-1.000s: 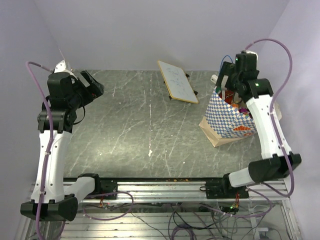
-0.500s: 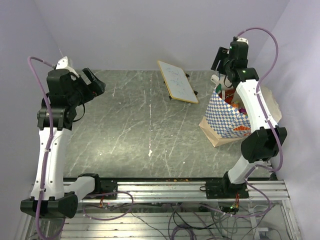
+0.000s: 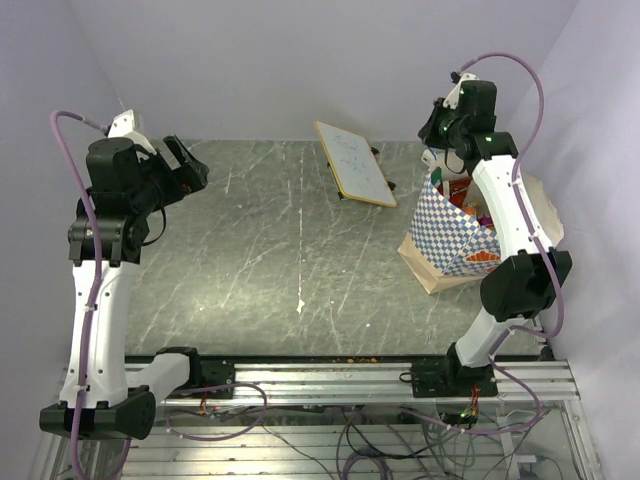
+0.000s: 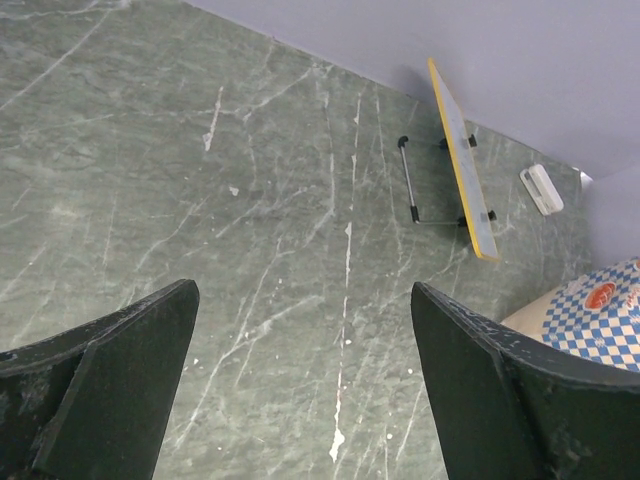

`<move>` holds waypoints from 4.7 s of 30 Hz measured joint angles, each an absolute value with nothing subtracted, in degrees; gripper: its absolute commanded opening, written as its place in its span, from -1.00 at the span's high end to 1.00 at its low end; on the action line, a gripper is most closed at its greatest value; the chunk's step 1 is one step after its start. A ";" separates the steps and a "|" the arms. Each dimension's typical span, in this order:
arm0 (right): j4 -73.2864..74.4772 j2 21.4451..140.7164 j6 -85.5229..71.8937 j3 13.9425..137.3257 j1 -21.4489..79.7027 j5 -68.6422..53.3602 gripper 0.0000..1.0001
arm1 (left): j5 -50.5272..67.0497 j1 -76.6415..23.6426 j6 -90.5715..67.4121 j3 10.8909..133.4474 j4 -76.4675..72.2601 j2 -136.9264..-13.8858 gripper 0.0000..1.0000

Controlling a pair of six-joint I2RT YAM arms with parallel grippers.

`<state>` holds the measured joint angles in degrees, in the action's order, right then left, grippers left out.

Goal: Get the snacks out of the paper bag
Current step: Adjust the paper bag at the center of the board.

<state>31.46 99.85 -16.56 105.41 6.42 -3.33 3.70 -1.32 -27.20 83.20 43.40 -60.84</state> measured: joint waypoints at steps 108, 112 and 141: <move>8.32 80.14 -50.81 71.24 -32.86 -35.79 0.15 | 7.09 -20.84 -16.80 94.37 48.97 -73.47 -0.98; 4.71 82.11 -51.62 71.35 -33.56 -38.96 0.25 | 6.48 -20.84 -16.40 94.37 49.25 -73.54 -0.98; 18.68 83.81 -42.89 92.82 -31.83 -57.28 1.00 | 8.36 -20.99 -17.39 95.02 49.63 -73.52 -0.98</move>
